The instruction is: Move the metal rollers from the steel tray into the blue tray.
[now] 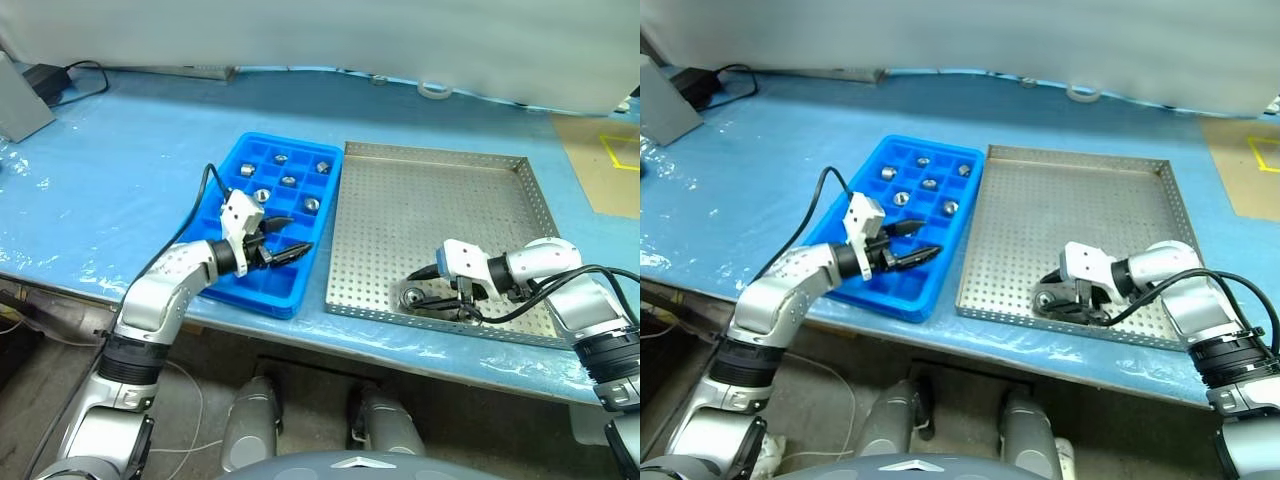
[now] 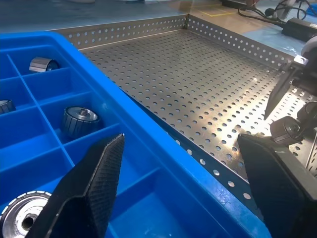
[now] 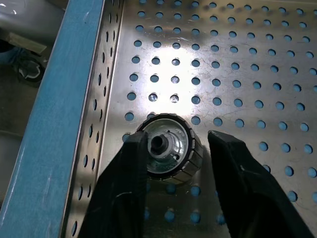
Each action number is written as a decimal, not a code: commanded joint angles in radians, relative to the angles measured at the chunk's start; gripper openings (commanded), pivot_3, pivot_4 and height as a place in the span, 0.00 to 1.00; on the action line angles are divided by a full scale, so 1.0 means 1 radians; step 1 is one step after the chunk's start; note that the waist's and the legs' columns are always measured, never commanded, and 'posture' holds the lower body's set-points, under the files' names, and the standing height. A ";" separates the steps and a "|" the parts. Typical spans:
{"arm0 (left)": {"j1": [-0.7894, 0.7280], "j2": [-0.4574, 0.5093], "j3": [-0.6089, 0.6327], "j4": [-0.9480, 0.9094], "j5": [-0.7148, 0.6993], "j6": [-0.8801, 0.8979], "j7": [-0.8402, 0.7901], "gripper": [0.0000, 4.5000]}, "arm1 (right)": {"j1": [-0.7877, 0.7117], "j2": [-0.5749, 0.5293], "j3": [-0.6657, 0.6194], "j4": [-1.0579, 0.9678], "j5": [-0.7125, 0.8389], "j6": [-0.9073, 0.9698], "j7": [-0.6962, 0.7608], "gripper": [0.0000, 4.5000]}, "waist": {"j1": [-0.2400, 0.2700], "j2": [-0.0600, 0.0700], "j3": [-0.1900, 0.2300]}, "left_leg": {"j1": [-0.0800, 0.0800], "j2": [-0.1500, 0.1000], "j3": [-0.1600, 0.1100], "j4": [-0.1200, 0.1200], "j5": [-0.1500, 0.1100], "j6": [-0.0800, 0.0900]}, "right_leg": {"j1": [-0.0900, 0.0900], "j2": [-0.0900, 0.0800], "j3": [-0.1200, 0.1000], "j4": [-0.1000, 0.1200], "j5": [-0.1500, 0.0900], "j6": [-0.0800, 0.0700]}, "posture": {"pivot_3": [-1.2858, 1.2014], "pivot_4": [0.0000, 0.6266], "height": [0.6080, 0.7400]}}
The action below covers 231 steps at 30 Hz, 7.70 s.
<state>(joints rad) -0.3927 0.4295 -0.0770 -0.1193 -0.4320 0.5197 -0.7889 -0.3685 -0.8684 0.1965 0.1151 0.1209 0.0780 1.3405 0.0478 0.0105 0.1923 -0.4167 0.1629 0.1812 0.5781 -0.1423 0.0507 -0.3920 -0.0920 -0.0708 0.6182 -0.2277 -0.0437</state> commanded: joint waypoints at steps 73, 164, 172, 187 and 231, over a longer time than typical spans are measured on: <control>0.347 0.222 0.309 -0.341 -0.159 0.035 0.086 0.86 | -0.549 0.668 0.113 0.466 -0.076 -0.144 -0.119 0.71 | 0.127 0.000 0.000 | -0.004 0.003 0.000 -0.014 0.005 -0.011 | -0.013 0.004 -0.001 0.003 -0.004 -0.006 | 0.60 0.24 1.00; -0.052 -0.168 -0.061 0.043 -0.010 -0.051 -0.121 0.86 | 0.245 -0.133 -0.249 -0.095 0.024 0.043 -0.210 0.01 | -0.053 0.001 -0.001 | 0.011 0.000 0.002 -0.007 -0.006 0.003 | 0.016 0.003 0.001 -0.016 -0.004 -0.004 | 0.41 0.24 1.00; -0.050 -0.132 -0.028 0.195 -0.002 -0.143 -0.200 0.86 | 0.042 -0.056 -0.248 0.051 -0.045 -0.019 -0.372 0.01 | -0.061 0.002 -0.002 | 0.010 0.000 0.003 -0.007 -0.005 0.002 | 0.011 0.003 0.002 -0.013 -0.004 -0.004 | 0.41 0.24 1.00; -0.012 -0.182 -0.078 0.037 -0.005 -0.063 -0.105 0.86 | 0.171 -0.404 -0.248 0.012 -0.017 -0.025 -0.005 0.01 | -0.048 0.004 -0.002 | 0.003 0.001 0.003 -0.005 -0.007 0.003 | 0.006 0.003 0.001 -0.013 -0.004 -0.004 | 0.41 0.24 1.00; -0.051 -0.149 -0.039 0.205 -0.015 -0.123 -0.139 0.86 | 0.159 -0.160 -0.114 -0.171 -0.038 0.063 -0.084 0.01 | -0.054 0.004 -0.002 | 0.002 0.001 0.005 -0.005 -0.006 0.006 | 0.004 0.003 0.003 -0.013 -0.004 -0.004 | 0.43 0.24 1.00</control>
<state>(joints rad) -0.4336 0.2774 -0.1245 0.0860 -0.4522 0.4217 -0.9141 -0.1996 -1.0292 0.0957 -0.0561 0.0884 0.1524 1.2744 -0.0057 0.0148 0.1902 -0.4151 0.1639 0.1862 0.5730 -0.1480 0.0577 -0.3884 -0.0893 -0.0678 0.6055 -0.2320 -0.0478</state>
